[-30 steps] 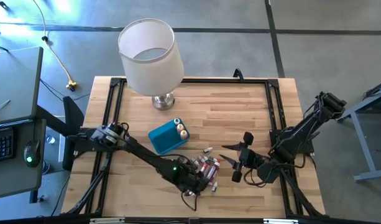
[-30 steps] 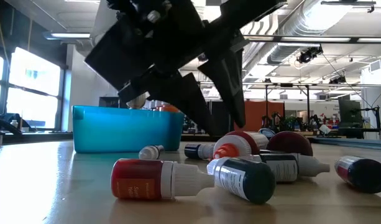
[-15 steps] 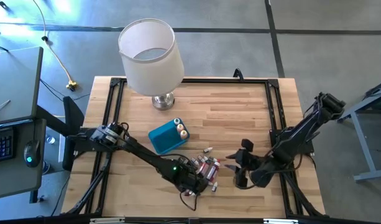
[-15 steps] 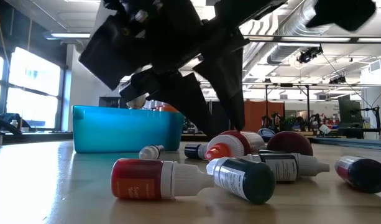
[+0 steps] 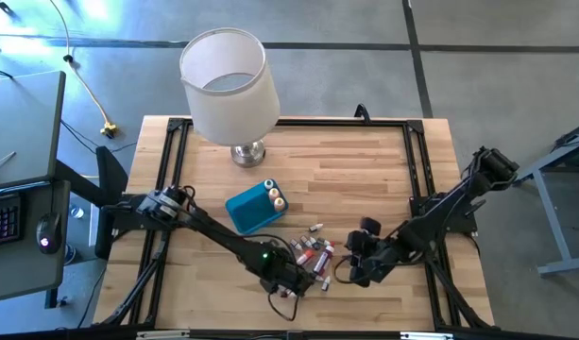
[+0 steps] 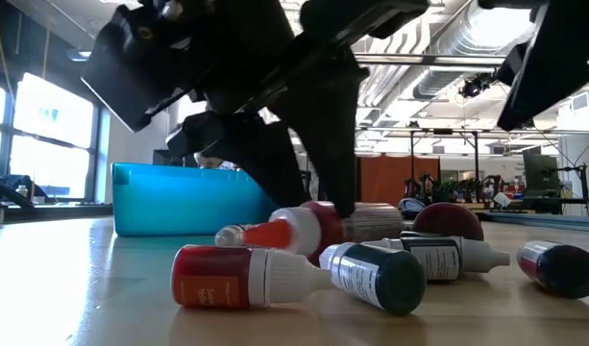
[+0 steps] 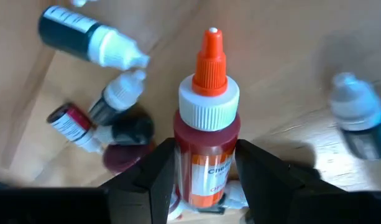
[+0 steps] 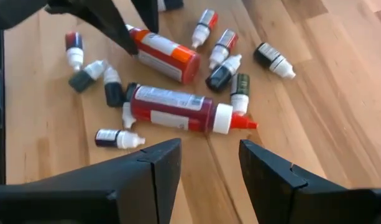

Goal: Pick & Place food coloring
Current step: Put the right large orange food coloring bottle into the blue bin

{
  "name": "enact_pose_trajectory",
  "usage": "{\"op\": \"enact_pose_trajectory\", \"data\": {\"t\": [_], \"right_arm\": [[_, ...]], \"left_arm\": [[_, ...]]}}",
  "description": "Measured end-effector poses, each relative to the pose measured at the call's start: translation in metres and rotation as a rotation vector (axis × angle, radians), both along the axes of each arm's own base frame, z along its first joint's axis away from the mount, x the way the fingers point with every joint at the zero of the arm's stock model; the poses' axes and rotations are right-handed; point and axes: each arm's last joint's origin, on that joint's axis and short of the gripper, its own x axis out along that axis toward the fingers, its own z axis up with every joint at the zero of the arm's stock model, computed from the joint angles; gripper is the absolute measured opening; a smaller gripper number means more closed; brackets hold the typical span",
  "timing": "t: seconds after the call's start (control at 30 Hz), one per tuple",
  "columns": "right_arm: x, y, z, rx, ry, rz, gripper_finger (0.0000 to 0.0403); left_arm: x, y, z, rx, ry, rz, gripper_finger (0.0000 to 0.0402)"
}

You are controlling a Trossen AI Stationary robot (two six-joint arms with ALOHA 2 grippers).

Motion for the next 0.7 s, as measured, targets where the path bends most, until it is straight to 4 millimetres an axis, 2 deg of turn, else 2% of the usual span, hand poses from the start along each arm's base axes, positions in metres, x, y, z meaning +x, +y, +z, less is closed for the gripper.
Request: {"op": "enact_pose_trajectory", "data": {"t": [0.47,0.7], "right_arm": [[0.0022,-0.0030,0.0001,-0.011,0.000,0.001,0.0156],[0.0022,-0.0030,0.0001,-0.024,0.001,0.017,0.0156]], "left_arm": [[-0.0054,0.0005,-0.0014,-0.045,0.083,-0.020,0.0162],[-0.0062,-0.0008,-0.0082,-0.085,0.115,-0.018,0.0189]]}}
